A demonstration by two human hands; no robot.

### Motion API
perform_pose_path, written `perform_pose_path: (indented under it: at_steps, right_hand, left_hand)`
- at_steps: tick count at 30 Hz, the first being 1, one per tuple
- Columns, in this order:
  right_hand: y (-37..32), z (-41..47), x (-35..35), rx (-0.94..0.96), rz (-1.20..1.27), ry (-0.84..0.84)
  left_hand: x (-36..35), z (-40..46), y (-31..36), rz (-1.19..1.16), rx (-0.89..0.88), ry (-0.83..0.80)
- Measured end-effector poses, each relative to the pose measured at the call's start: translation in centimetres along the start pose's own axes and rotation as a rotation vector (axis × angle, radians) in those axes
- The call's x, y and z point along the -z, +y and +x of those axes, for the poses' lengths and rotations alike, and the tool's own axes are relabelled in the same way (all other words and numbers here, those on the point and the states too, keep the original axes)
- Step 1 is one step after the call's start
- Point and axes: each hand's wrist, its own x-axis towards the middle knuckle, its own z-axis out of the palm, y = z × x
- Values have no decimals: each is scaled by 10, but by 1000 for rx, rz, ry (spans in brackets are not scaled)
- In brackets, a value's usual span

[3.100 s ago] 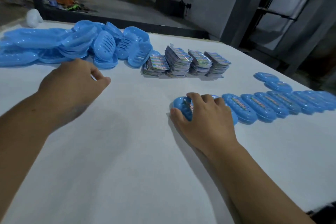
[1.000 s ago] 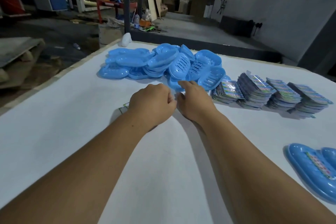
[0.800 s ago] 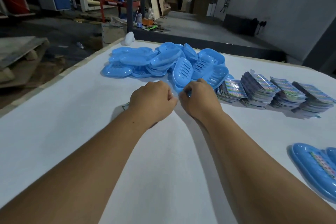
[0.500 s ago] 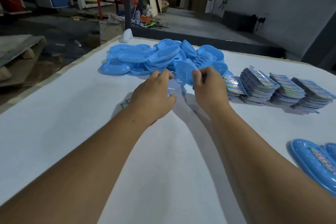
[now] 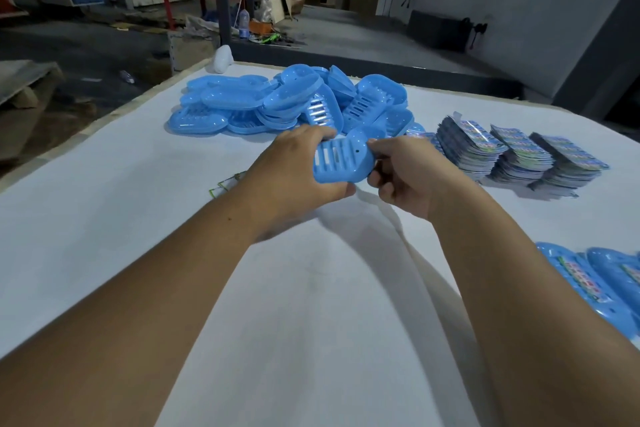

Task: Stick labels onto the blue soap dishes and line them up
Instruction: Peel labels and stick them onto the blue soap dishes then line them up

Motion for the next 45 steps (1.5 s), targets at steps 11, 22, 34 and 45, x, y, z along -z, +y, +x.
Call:
perform_pose_path:
  at_steps: [11,22,34,45]
  right_hand:
    - [5,12,36,439,-1008,628]
    - [13,23,49,294,-1155,549]
    - [5,14,48,362,-1070,762]
    - [-14,-10,11,813,-676,623]
  left_hand:
    - [-1,-5,3,26,5,-282]
    - [-9,-13,15,186,-57,-405]
    - [-13,-15,21,152,-113,-369]
    - [-7,2,16,-498,307,-65]
